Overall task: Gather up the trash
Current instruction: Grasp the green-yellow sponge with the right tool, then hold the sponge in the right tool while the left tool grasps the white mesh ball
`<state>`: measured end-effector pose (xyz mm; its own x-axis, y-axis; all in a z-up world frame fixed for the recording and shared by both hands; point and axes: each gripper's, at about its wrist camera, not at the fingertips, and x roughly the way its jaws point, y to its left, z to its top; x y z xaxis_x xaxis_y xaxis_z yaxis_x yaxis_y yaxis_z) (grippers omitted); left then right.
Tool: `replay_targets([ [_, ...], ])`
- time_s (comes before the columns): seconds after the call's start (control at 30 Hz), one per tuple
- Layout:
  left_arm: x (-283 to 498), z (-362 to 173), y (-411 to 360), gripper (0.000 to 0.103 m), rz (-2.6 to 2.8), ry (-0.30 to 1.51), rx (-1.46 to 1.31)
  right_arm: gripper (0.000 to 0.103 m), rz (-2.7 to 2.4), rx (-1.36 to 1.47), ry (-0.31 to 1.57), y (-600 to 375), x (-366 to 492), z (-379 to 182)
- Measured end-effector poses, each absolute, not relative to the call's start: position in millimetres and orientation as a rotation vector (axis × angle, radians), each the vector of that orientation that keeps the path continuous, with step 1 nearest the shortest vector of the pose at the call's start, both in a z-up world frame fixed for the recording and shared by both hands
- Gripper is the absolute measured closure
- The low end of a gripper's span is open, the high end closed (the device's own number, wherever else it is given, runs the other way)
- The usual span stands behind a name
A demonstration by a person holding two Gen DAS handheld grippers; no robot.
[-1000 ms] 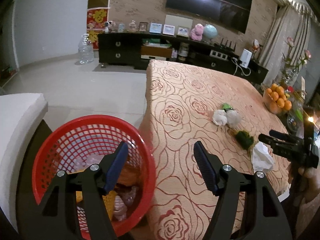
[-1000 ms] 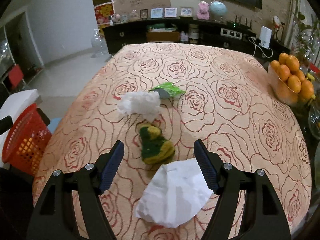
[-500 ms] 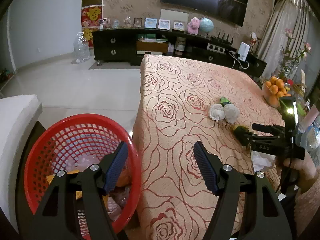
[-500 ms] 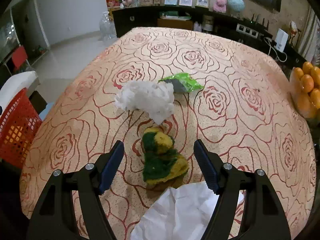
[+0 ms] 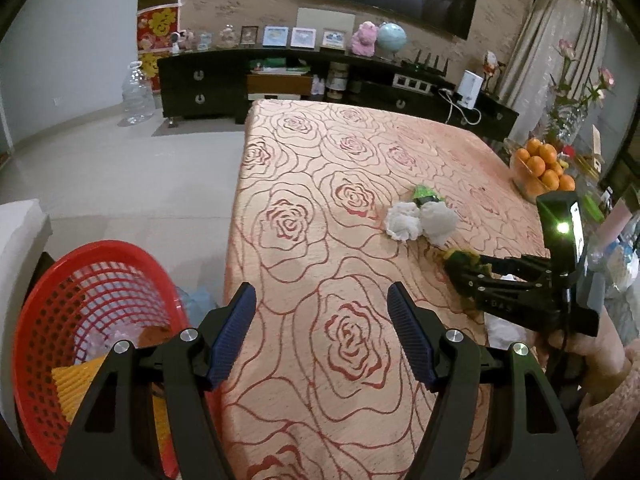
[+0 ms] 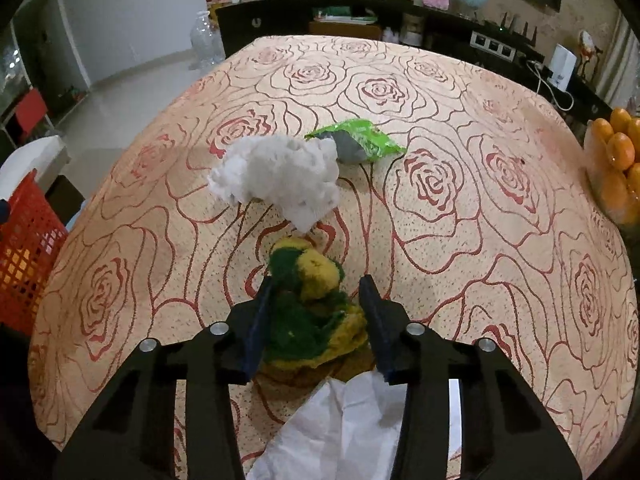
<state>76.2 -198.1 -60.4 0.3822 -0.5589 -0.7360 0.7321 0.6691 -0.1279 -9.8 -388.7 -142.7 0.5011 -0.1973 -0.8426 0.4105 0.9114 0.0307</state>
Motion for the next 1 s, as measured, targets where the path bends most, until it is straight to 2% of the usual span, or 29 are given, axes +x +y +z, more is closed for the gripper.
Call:
replay_targets([
  [0.13, 77, -64, -211, 0.037, -0.845, 0.852, 0.244, 0.062, -0.369, 0.261, 0.958, -390, -14, -137],
  [0.23, 80, -65, -223, 0.027, -0.85, 0.858, 0.245, 0.062, -0.39, 0.261, 0.931, -393, -19, -130],
  [0.77, 87, -82, -326, 0.023, -0.943, 0.878, 0.335, 0.062, -0.504, 0.371, 0.882, -430, -53, -116],
  [1.0, 94, -98, -375, 0.023, -1.011, 0.947, 0.33, 0.062, -0.529, 0.426, 0.874, -445, -59, -117],
])
